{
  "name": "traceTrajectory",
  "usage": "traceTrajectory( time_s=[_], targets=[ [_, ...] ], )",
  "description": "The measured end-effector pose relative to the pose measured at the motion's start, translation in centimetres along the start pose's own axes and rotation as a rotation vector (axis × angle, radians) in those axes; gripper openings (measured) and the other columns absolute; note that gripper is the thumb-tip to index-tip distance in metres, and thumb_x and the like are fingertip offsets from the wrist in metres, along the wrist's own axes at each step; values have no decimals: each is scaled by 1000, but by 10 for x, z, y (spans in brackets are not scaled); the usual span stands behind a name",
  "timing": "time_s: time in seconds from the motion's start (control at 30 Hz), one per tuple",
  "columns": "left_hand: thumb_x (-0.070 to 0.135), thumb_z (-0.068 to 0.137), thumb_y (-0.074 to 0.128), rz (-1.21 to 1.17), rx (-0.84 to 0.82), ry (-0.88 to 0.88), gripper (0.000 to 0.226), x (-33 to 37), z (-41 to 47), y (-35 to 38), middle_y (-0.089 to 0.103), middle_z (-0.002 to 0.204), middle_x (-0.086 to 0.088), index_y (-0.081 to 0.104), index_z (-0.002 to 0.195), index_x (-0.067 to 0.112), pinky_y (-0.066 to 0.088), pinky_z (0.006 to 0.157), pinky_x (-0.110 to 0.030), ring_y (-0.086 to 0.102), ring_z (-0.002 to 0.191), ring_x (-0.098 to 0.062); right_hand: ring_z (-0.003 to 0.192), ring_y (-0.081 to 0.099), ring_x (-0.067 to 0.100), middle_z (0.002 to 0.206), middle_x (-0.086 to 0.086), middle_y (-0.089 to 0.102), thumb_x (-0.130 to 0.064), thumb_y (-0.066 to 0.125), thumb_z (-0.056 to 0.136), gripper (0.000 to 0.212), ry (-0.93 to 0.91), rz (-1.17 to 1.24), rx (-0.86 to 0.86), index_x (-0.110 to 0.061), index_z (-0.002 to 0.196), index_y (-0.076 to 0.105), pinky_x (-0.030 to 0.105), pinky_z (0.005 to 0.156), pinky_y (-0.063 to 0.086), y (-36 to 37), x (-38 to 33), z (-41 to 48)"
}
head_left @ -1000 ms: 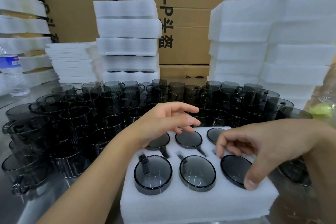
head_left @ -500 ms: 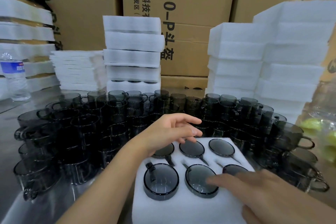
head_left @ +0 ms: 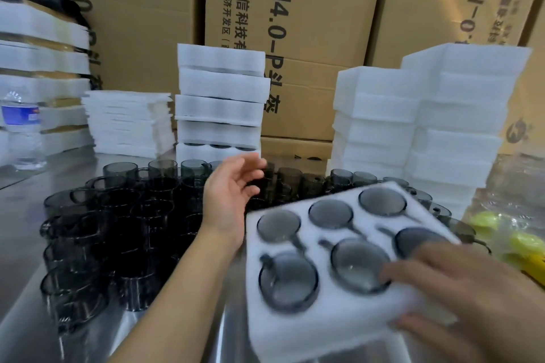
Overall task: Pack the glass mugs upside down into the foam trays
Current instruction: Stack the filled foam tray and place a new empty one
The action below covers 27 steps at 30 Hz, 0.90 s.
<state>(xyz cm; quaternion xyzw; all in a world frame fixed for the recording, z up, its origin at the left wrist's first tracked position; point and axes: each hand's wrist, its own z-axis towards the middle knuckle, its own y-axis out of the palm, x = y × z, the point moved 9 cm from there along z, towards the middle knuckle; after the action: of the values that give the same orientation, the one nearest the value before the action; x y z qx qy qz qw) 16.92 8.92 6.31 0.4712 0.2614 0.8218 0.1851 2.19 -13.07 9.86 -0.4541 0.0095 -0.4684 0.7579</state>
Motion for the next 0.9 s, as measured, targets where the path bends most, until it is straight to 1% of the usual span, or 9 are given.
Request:
traceTrajectory(
  time_s=[0.1,0.2,0.27,0.33,0.43,0.53,0.67,0.77,0.9],
  targets=[
    [21,94,41,-89,143,16,26,-4,-3,-6,66,90,2,66,88,15,44,65,-22,57,76,-9,81,58,9,94,-16,61,-65,48,78,34,173,174,-41,-48,107,47,25,65,41,-15,45,27],
    [18,95,45,91,229,3,19,-25,-17,-4,63,91,2,63,88,19,43,65,-24,56,79,-10,80,59,2,91,-31,58,-75,57,68,34,429,444,-68,-61,96,42,23,60,46,-8,93,61],
    [16,92,52,314,127,-5,15,-42,-27,11,64,79,7,64,83,20,43,58,-19,55,68,-3,71,60,4,87,-23,62,-69,62,61,39,546,608,-51,-55,93,45,28,58,47,15,121,84],
    [7,89,57,517,-44,4,21,-59,-37,31,61,69,11,64,78,23,42,58,-12,52,63,1,69,61,8,86,-10,64,-60,67,69,33,608,710,-27,-48,92,47,30,58,43,43,136,109],
    [9,85,58,761,-204,69,23,-71,-50,48,61,76,11,61,78,30,44,65,-14,53,70,-2,73,60,11,88,-6,61,-47,68,80,27,648,787,-15,-40,95,46,28,57,39,90,144,142],
    [22,79,53,956,-221,186,12,-63,-46,46,57,84,16,58,84,32,46,72,-21,52,81,-3,84,59,17,91,-9,56,-41,67,85,33,691,867,-23,-28,108,47,30,63,42,131,148,161],
    [16,83,58,1168,-136,366,16,-44,-30,30,48,85,25,59,94,27,35,72,-8,46,89,2,98,57,25,107,-1,56,-36,67,86,33,727,860,-81,-25,106,43,35,76,46,169,158,174],
    [16,82,57,1215,-114,391,16,-47,-27,25,49,86,22,60,96,24,34,71,-8,46,88,1,95,50,25,113,6,50,-28,68,86,34,731,756,-95,-24,102,39,31,69,39,181,165,179],
    [18,79,54,1305,-239,466,18,-59,-36,40,59,86,15,64,94,21,42,68,-17,53,82,-6,109,48,28,140,7,43,-18,70,84,35,667,583,-98,-19,100,39,30,84,36,179,172,184]
  ],
)
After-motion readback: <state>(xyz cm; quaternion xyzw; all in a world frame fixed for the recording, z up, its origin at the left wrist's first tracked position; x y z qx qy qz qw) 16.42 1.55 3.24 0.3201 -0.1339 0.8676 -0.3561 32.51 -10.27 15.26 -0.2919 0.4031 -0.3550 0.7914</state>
